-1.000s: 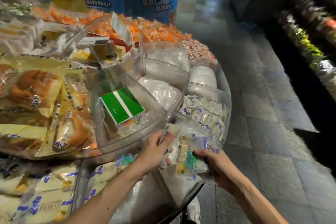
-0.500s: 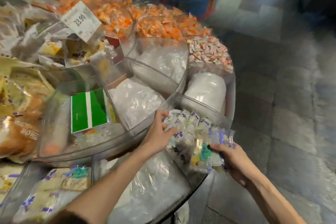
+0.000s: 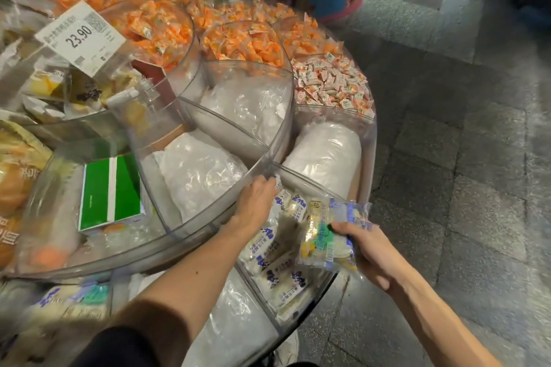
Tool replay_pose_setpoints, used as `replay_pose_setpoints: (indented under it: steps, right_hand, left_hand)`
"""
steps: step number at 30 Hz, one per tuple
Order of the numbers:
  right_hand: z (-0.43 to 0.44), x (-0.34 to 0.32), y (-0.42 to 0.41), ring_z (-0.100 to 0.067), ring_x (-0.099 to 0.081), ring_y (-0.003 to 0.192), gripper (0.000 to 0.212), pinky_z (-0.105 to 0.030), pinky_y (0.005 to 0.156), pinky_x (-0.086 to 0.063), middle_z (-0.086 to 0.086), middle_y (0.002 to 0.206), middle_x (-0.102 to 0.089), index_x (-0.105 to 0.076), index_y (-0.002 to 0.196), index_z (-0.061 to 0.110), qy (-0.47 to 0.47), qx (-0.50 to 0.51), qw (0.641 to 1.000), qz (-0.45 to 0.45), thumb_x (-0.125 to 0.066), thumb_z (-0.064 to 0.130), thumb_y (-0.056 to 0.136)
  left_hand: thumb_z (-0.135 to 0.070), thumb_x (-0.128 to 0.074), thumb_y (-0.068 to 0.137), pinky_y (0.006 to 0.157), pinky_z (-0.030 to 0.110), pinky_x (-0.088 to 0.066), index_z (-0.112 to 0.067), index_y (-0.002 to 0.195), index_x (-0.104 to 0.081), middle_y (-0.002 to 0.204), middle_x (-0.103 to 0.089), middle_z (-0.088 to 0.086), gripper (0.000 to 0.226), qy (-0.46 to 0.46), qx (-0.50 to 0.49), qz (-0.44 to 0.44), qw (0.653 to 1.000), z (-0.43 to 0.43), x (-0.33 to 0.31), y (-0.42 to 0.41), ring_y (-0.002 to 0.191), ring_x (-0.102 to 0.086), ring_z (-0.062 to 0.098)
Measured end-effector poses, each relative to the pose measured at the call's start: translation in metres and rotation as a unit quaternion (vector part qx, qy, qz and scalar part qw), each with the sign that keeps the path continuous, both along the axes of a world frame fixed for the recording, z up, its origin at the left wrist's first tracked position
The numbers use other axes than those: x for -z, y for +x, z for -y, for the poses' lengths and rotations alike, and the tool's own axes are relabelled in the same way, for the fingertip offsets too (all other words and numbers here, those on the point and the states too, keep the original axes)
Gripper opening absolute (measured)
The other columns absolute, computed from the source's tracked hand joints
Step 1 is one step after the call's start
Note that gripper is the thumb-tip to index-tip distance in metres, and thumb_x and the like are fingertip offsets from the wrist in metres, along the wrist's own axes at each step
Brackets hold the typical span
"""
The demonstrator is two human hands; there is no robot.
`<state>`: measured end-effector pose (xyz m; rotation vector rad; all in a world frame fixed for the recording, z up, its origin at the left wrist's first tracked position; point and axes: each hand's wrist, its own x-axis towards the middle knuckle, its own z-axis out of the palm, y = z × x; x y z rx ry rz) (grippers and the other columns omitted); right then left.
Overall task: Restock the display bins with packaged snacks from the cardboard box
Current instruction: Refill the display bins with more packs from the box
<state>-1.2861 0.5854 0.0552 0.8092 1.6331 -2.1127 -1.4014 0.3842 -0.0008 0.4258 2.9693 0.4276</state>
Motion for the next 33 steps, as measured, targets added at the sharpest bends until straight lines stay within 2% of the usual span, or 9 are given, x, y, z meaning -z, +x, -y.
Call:
replay_pose_setpoints:
  steps: [6, 9, 13, 18, 20, 22, 26, 30, 33]
  right_hand:
    - [-0.004, 0.011, -0.012, -0.066, -0.041, 0.125, 0.042, -0.078, 0.110, -0.014, -0.033, 0.117, -0.066, -0.080, 0.096, 0.013, -0.005, -0.065, 0.998, -0.012, -0.086, 0.044, 0.069]
    - [0.000, 0.003, -0.018, -0.064, -0.055, 0.111, 0.047, -0.078, 0.099, -0.036, -0.028, 0.106, -0.071, -0.080, 0.097, 0.013, 0.004, -0.081, 0.997, -0.010, -0.087, 0.048, 0.067]
    - [0.014, -0.017, -0.024, -0.025, -0.055, 0.035, 0.048, -0.031, 0.037, -0.044, -0.014, 0.068, -0.071, -0.071, 0.111, 0.003, 0.014, -0.136, 0.989, -0.048, -0.078, 0.039, 0.081]
    - [0.068, -0.018, -0.035, -0.045, -0.072, 0.092, 0.044, -0.035, 0.066, -0.059, -0.014, 0.095, -0.077, -0.064, 0.119, 0.000, -0.016, -0.175, 0.981, -0.079, -0.077, 0.025, 0.086]
    - [0.099, -0.027, -0.033, -0.051, -0.069, 0.074, 0.058, -0.046, 0.061, -0.057, -0.020, 0.101, -0.075, -0.068, 0.119, 0.006, 0.004, -0.217, 0.973, -0.079, -0.084, 0.041, 0.076]
    - [0.131, -0.030, -0.028, -0.015, -0.063, 0.042, 0.047, -0.024, 0.039, -0.046, -0.020, 0.104, -0.074, -0.064, 0.122, 0.000, -0.023, -0.226, 0.970, -0.086, -0.077, 0.026, 0.086]
    - [0.200, -0.031, -0.010, -0.006, -0.071, 0.062, 0.030, -0.015, 0.051, -0.052, -0.007, 0.084, -0.077, -0.062, 0.120, -0.005, -0.097, -0.279, 0.952, -0.080, -0.064, 0.009, 0.094]
    - [0.250, -0.022, 0.013, -0.028, -0.073, 0.099, 0.030, -0.033, 0.078, -0.061, -0.016, 0.113, -0.073, -0.067, 0.121, -0.002, -0.100, -0.322, 0.939, -0.059, -0.066, 0.006, 0.092]
    - [0.281, -0.019, 0.031, -0.025, -0.075, 0.091, 0.025, -0.035, 0.078, -0.061, -0.015, 0.108, -0.075, -0.070, 0.111, 0.001, -0.079, -0.336, 0.937, -0.053, -0.071, 0.004, 0.086]
  left_hand:
    - [-0.011, -0.059, 0.094, 0.088, 0.035, -0.044, -0.012, 0.117, -0.067, 0.128, -0.049, 0.009, 0.024, -0.211, 0.078, -0.061, 0.973, -0.003, 0.006, 0.005, 0.117, -0.044, 0.025]
    - [-0.018, -0.055, 0.099, 0.094, 0.037, -0.045, -0.016, 0.104, -0.069, 0.116, -0.057, 0.005, 0.015, -0.074, 0.023, -0.045, 0.996, -0.002, -0.004, 0.011, 0.108, -0.049, 0.021]
    - [-0.049, -0.041, 0.103, 0.067, 0.034, -0.053, -0.019, 0.082, -0.064, 0.077, -0.065, -0.002, 0.043, 0.280, -0.150, 0.177, 0.932, 0.010, -0.055, 0.033, 0.065, -0.058, 0.012]
    - [-0.071, -0.061, 0.077, 0.050, 0.024, -0.046, -0.014, 0.102, -0.065, 0.066, -0.058, -0.007, 0.063, 0.325, -0.154, 0.268, 0.894, 0.064, -0.087, 0.077, 0.053, -0.055, 0.008]
    - [-0.052, -0.080, 0.076, 0.056, 0.021, -0.047, -0.018, 0.115, -0.062, 0.078, -0.066, -0.008, 0.054, 0.375, -0.189, 0.262, 0.869, 0.088, -0.090, 0.096, 0.064, -0.063, 0.006]
    - [-0.037, -0.086, 0.075, 0.063, 0.024, -0.052, -0.021, 0.121, -0.056, 0.099, -0.072, -0.004, 0.057, 0.409, -0.237, 0.253, 0.844, 0.115, -0.091, 0.117, 0.087, -0.070, 0.011]
    - [-0.022, -0.084, 0.079, 0.087, 0.035, -0.058, -0.020, 0.121, -0.056, 0.113, -0.071, -0.001, 0.051, 0.473, -0.339, 0.225, 0.781, 0.179, -0.095, 0.165, 0.102, -0.069, 0.014]
    - [-0.013, -0.066, 0.092, 0.090, 0.026, -0.048, -0.027, 0.114, -0.057, 0.121, -0.067, -0.003, 0.028, 0.533, -0.403, 0.178, 0.723, 0.239, -0.094, 0.215, 0.106, -0.062, 0.007]
    - [-0.013, -0.053, 0.096, 0.108, 0.030, -0.034, -0.022, 0.147, -0.037, 0.153, -0.039, -0.008, 0.055, 0.556, -0.408, 0.180, 0.702, 0.270, -0.085, 0.242, 0.134, -0.042, 0.011]
